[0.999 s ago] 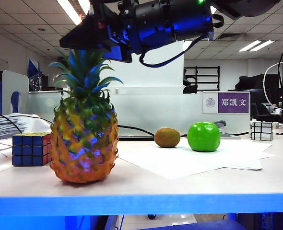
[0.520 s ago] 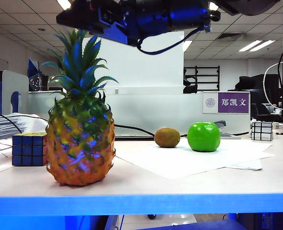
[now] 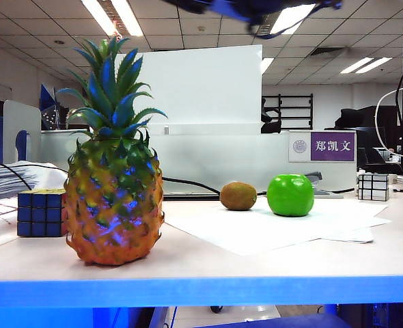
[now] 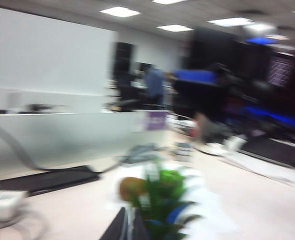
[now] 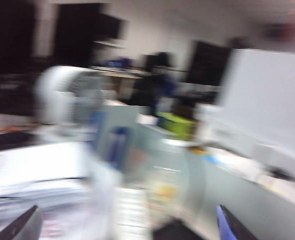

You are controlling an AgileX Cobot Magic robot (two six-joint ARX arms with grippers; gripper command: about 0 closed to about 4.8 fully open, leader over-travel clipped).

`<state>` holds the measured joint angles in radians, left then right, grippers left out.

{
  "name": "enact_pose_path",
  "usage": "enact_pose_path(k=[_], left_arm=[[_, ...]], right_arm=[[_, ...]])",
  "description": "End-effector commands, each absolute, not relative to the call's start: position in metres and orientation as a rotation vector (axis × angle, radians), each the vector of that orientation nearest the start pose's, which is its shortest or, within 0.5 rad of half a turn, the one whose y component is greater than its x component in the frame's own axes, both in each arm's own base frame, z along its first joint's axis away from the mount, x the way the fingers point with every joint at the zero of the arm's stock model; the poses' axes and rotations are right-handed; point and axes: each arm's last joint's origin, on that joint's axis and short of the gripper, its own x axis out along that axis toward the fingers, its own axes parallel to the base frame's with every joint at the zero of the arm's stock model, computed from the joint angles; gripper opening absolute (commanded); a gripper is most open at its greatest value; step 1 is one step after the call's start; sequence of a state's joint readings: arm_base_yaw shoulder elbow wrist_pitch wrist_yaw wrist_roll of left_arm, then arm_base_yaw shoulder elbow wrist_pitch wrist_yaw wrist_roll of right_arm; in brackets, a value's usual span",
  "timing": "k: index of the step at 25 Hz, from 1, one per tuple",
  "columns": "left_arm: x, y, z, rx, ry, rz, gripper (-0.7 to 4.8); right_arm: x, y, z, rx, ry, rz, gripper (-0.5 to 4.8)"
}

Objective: Arrange all the fruits from large to small from left to right in a row.

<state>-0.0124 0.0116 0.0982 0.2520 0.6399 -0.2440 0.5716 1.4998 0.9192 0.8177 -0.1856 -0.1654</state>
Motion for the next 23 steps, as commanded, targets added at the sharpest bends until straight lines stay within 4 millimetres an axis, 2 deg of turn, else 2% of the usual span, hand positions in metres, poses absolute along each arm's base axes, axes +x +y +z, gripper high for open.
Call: enact_pose_path(k=[1,5,11,14,19,23], left_arm=[[0.077,-0.021,0.222,-0.129,-0.263,-0.790,0.22],[0.077,-0.021,0.222,-0.134,-0.253,-0.814,0.22],[0.075,-0.021,0.224,-0.231,-0.208,-0.848,0.22],[0.070,-0.023,0.236,-0.219,-0.228,-0.901,0.22],[0.061,-0.026,0.260,-0.203,-0.288,-0.939,0.21],[0.076,-0.031,0.296,-0.187,-0.188,-1.033,0.21]], right_arm=[[0.293,0.156,0.302,-0.174,-0.220,0.537,4.79],[0.309,0.130,0.280,-0.223,0.016,0.367,4.79],[0.326,0.110,0.256,-0.246,0.135,0.266,4.79],[0.334,0.102,0.241,-0.250,0.195,0.245,4.79],[0.342,0.103,0.220,-0.260,0.253,0.247,4.79],[0.355,0.107,0.187,-0.271,0.321,0.241,4.79]])
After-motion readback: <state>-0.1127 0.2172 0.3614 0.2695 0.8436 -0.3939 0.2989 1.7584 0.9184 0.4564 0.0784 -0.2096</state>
